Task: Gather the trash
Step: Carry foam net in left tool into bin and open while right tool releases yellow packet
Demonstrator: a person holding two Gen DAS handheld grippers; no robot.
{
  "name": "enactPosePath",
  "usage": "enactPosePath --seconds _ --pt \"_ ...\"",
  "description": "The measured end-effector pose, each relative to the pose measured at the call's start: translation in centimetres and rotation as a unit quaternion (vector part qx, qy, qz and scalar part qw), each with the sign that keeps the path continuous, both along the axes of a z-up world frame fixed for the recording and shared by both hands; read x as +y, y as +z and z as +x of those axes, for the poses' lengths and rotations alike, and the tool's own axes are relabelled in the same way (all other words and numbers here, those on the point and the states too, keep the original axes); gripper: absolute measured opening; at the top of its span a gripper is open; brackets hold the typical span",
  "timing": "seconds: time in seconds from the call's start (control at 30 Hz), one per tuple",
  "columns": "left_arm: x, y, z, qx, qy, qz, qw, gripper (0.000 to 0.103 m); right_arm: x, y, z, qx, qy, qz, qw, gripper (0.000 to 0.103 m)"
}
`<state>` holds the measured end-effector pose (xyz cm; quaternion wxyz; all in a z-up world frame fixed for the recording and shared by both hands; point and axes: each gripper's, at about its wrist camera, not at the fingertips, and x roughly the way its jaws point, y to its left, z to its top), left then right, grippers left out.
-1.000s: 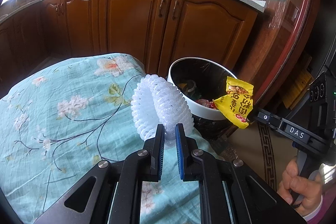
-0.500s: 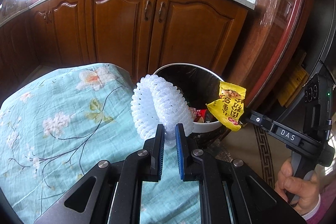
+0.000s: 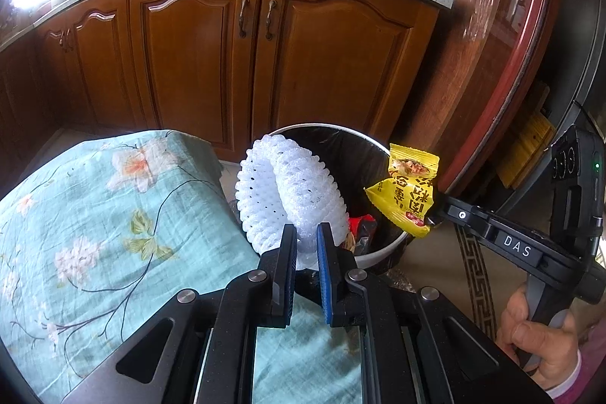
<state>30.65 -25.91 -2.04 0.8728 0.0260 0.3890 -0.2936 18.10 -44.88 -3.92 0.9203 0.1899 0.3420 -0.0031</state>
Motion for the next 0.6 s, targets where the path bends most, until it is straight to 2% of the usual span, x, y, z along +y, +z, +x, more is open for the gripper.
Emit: enactPosePath --seconds 0.33,0.6 --pt "-1.5 -0.2 3.1 0.015 -0.009 0.000 0.9998 0.009 -0.9 0.5 1.8 0.008 -0.005 -0.026 1.000 0.002" --pt "-3.3 -1.0 6.0 0.032 -0.016 0.015 0.9993 0.010 -1.2 0.4 3.8 0.029 -0.004 -0.053 0.998 0.003"
